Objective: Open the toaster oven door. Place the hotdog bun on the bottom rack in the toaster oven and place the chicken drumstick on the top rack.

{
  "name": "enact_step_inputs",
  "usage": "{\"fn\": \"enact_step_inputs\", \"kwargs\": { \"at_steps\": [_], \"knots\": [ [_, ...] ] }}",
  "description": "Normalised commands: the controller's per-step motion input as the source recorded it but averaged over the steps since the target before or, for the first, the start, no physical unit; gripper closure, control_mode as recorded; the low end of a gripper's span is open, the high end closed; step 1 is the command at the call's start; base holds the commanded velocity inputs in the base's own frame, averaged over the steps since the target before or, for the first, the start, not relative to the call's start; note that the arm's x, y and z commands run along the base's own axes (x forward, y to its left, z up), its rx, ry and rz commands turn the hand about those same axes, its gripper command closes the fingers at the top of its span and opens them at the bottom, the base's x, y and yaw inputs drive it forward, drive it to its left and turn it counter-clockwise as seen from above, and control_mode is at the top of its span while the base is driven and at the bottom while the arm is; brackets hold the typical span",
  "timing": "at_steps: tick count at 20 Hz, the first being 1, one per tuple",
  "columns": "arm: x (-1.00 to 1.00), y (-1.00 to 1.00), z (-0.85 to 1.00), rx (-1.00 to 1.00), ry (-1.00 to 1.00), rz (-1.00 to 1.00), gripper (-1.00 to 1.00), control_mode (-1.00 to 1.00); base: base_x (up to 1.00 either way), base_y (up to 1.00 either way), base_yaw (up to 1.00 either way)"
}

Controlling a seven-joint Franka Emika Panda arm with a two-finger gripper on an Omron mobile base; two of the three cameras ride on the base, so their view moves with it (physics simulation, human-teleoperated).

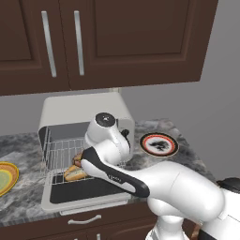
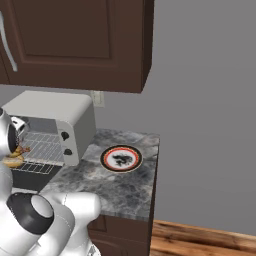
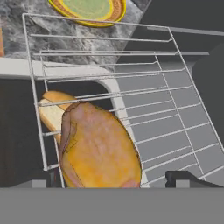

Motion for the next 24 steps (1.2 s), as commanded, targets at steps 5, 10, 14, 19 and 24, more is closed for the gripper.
{"fn": "enact_step_inputs", "kwargs": {
  "at_steps": [5, 10, 14, 19, 24],
  "knots": [
    [-0.07, 0.0, 0.28, 0.0, 0.0, 0.0, -1.0, -1.0, 0.0, 0.0, 0.0],
    [-0.3, 0.0, 0.21, 0.0, 0.0, -0.04, -1.0, -1.0, 0.0, 0.0, 0.0],
    [-0.55, 0.01, 0.05, 0.0, 0.0, -0.37, -1.0, -1.0, 0.0, 0.0, 0.0],
    [-0.51, 0.0, 0.0, 0.01, 0.01, -0.59, -1.0, -1.0, 0.0, 0.0, 0.0],
    [-0.33, 0.02, -0.05, 0.06, 0.18, -0.65, -1.0, -1.0, 0.0, 0.0, 0.0]
  ]
}}
